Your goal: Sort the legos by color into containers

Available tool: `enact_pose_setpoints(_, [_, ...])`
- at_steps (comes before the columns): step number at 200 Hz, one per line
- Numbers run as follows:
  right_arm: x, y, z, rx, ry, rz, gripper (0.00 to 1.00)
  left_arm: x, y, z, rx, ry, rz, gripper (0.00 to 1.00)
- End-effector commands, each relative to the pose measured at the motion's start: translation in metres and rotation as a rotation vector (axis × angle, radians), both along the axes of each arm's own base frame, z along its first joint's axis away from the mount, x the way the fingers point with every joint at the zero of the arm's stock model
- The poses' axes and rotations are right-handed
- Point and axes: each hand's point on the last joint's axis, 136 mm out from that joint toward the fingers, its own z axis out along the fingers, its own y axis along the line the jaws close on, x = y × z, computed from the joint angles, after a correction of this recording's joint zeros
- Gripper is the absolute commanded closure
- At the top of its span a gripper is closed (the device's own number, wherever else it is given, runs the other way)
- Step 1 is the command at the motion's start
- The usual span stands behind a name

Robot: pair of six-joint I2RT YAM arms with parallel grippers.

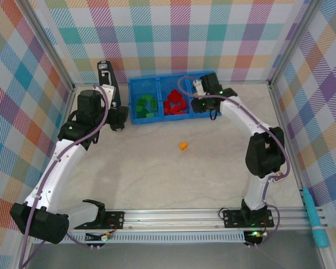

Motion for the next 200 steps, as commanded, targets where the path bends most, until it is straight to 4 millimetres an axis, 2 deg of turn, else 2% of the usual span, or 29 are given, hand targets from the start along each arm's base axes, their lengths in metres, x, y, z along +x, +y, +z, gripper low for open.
enact_pose_setpoints(1, [0.027,-0.008,0.000,-0.027,-0.050,-0.021,0.65,0.002,0.003,0.002,0.021,-0.012,0.009,0.00])
enact_pose_setpoints(31, [0.066,-0.023,-0.009,-0.056,-0.087,-0.039,0.65,0.001,0.003,0.003,0.022,-0.014,0.008,0.00])
enact_pose_setpoints(56, [0.088,-0.023,-0.023,-0.073,-0.082,-0.036,0.65,0.001,0.005,0.006,0.029,-0.021,0.012,0.00])
enact_pose_setpoints(77, [0.099,-0.025,-0.034,-0.075,-0.064,-0.042,0.62,0.001,0.005,0.006,0.031,-0.020,0.014,0.00])
enact_pose_setpoints(104, [0.100,-0.026,-0.037,-0.068,-0.054,-0.053,0.50,0.001,0.005,0.007,0.034,-0.020,0.012,0.00])
enact_pose_setpoints(129, [0.088,-0.024,-0.022,-0.033,-0.069,-0.048,0.39,-0.001,0.005,0.010,0.027,-0.029,0.011,0.00])
enact_pose_setpoints(140, [0.077,-0.021,-0.014,-0.007,-0.068,-0.039,0.37,-0.003,0.005,0.013,0.022,-0.036,0.009,0.00])
enact_pose_setpoints(151, [0.065,-0.015,-0.007,0.040,-0.056,-0.010,0.29,-0.005,0.005,0.015,0.018,-0.042,0.009,0.00])
enact_pose_setpoints(176, [0.029,0.003,-0.002,0.103,-0.014,0.037,0.28,-0.009,0.004,0.024,0.001,-0.067,-0.001,0.00])
enact_pose_setpoints(200, [-0.017,0.025,-0.013,0.110,0.017,0.130,0.28,-0.013,0.003,0.029,-0.011,-0.083,-0.007,0.00])
